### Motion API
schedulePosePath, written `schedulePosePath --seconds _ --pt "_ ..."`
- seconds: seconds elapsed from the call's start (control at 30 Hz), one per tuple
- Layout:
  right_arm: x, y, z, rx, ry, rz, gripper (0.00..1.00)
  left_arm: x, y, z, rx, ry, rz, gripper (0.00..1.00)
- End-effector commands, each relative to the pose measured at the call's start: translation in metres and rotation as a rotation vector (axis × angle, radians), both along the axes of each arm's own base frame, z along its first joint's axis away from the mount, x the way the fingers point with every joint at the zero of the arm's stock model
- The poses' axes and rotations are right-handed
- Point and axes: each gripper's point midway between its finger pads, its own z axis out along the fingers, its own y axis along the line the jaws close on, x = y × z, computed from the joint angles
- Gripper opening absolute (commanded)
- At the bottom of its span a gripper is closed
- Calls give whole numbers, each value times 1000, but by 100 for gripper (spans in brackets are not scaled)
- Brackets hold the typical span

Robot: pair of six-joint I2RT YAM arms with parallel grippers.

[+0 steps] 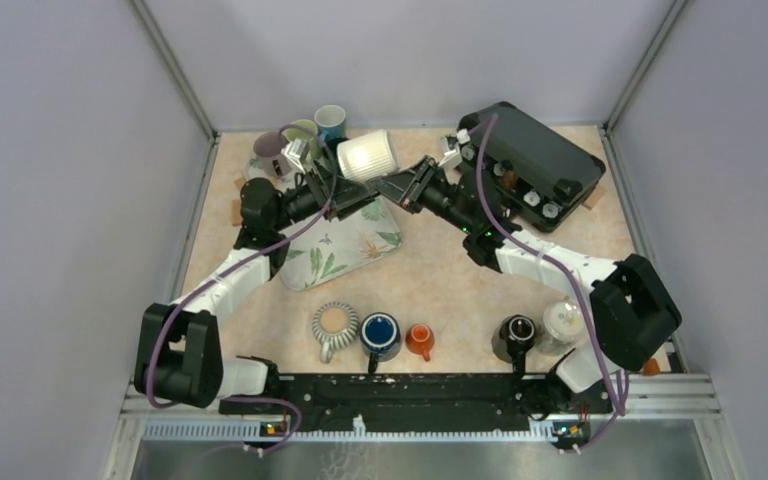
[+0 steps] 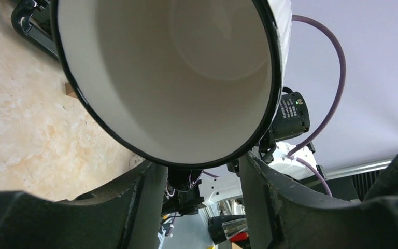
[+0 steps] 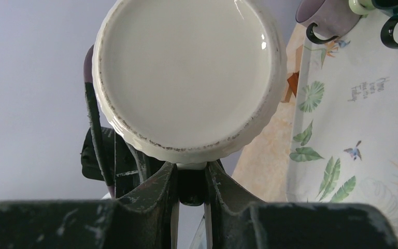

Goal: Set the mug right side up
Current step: Turn over the cup at the corner of the board.

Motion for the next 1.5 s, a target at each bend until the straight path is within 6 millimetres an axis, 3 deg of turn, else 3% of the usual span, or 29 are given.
schedulePosePath --seconds 0.0,0.17,0.7,1.03,1.23,1.47 --pt "-12 -8 73 187 -189 26 0 -4 -3 20 -33 -86 -11 57" --pt "-13 -8 73 192 -186 33 0 -4 -5 24 -37 -92 -16 47" --pt "-18 -7 63 193 -179 60 0 0 -12 27 -60 -89 -26 30" --pt "-16 -5 43 141 -170 52 0 1 -13 28 -59 -108 -26 0" --pt "-13 -5 29 106 -154 43 0 3 -12 29 -36 -146 3 0" --pt "-9 -6 13 64 -127 22 28 12 -7 31 22 -188 75 0"
